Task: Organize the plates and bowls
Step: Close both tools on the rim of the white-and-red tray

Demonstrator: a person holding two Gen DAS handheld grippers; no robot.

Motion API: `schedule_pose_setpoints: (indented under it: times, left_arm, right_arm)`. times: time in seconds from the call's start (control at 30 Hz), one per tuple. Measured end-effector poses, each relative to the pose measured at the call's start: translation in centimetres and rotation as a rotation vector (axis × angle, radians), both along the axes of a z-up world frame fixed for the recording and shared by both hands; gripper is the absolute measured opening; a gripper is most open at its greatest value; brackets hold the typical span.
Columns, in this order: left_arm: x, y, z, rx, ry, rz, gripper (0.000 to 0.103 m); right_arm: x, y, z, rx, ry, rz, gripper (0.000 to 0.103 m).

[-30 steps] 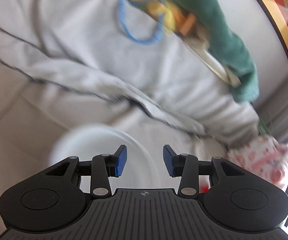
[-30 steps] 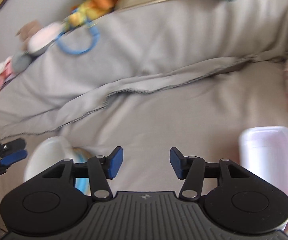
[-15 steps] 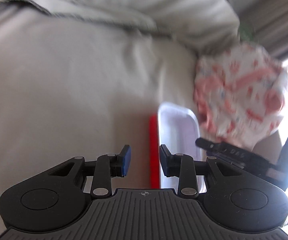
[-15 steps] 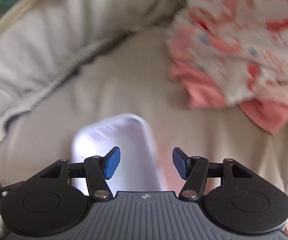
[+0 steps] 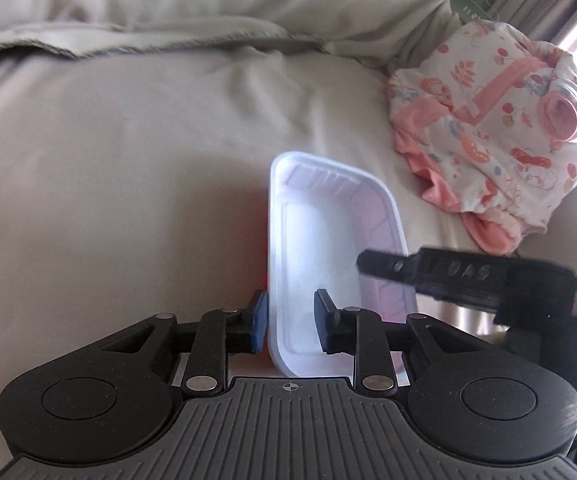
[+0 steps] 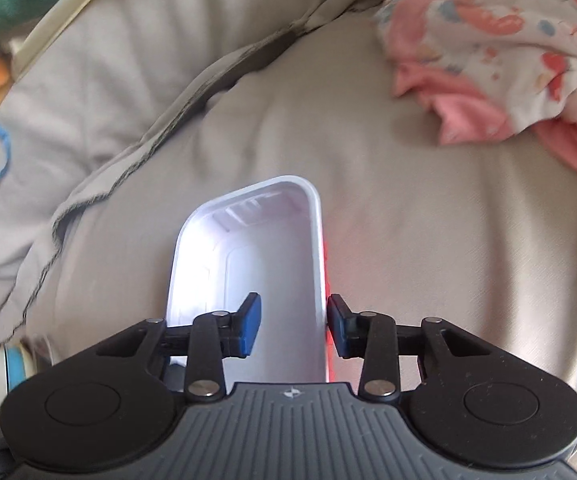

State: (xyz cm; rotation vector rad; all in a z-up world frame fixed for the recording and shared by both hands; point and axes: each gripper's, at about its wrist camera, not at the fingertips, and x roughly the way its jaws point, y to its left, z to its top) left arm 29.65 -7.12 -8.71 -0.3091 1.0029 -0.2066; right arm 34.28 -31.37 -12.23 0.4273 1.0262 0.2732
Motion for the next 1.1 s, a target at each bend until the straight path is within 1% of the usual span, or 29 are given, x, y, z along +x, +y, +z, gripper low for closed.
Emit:
schedule_pose_setpoints:
  times: [0.07, 0.13, 0.2, 0.33, 0.43, 0.5, 0.6, 0.67, 0.83, 0.9, 0.97, 1.0, 1.1]
  left_arm:
    - [-1.3, 1.3, 0.8, 0.018, -0.009, 0.023, 0.029]
    - [-2.9, 3.0, 1.2, 0.041, -0.013, 0.056, 0.029]
    - [-4.8, 5.0, 1.2, 0.049, 0.011, 0.089, 0.029]
    - [-9.2, 9.2, 0.0, -0.009, 0.108, 0.169, 0.029]
    - [-11.3, 11.0, -0.4, -0.04, 0.126, 0.21, 0.029]
    - [-11.6, 11.4, -0.1, -0.032, 0.099, 0.232, 0.029]
    - [-11.3, 10.7, 0.2, 0.052, 0.054, 0.24, 0.029]
    - [-11.0, 10.4, -0.2, 0.077, 0.059, 0.233, 0.029]
    - [-10.1, 10.3, -1.7, 0.063, 0.098, 0.233, 0.028]
    - [-10.0, 10.3, -2.1, 0.048, 0.103, 0.237, 0.025]
    - [-10.1, 10.5, -2.3, 0.008, 0.107, 0.23, 0.025]
    - [-10.0, 10.4, -2.3, -0.011, 0.108, 0.226, 0.026]
    - [-10.0, 10.3, -1.7, -0.008, 0.087, 0.22, 0.026]
  right_arm:
    - [-0.8, 1.6, -0.1, -0.001, 0.003, 0.022, 0.037]
    - [-1.7, 3.2, -0.2, 0.027, 0.011, 0.053, 0.037]
    - [-3.0, 5.1, 0.1, 0.051, 0.013, 0.098, 0.037]
    - [-5.9, 9.2, 0.1, 0.06, 0.017, 0.21, 0.037]
    - [-7.4, 11.4, -0.2, 0.064, 0.037, 0.28, 0.037]
    - [-8.0, 12.1, -0.1, 0.064, 0.02, 0.301, 0.037]
    - [-8.2, 11.8, 0.5, 0.055, -0.038, 0.294, 0.037]
    - [-8.0, 11.2, 0.5, 0.062, -0.062, 0.283, 0.037]
    - [-7.0, 10.7, -0.9, 0.077, -0.043, 0.27, 0.037]
    - [-7.1, 10.8, -1.2, 0.079, -0.044, 0.277, 0.037]
    - [-7.3, 11.0, -1.1, 0.083, -0.052, 0.29, 0.037]
    - [-7.4, 11.1, -1.0, 0.092, -0.054, 0.301, 0.036]
    - [-7.8, 11.0, -0.6, 0.094, -0.078, 0.308, 0.036]
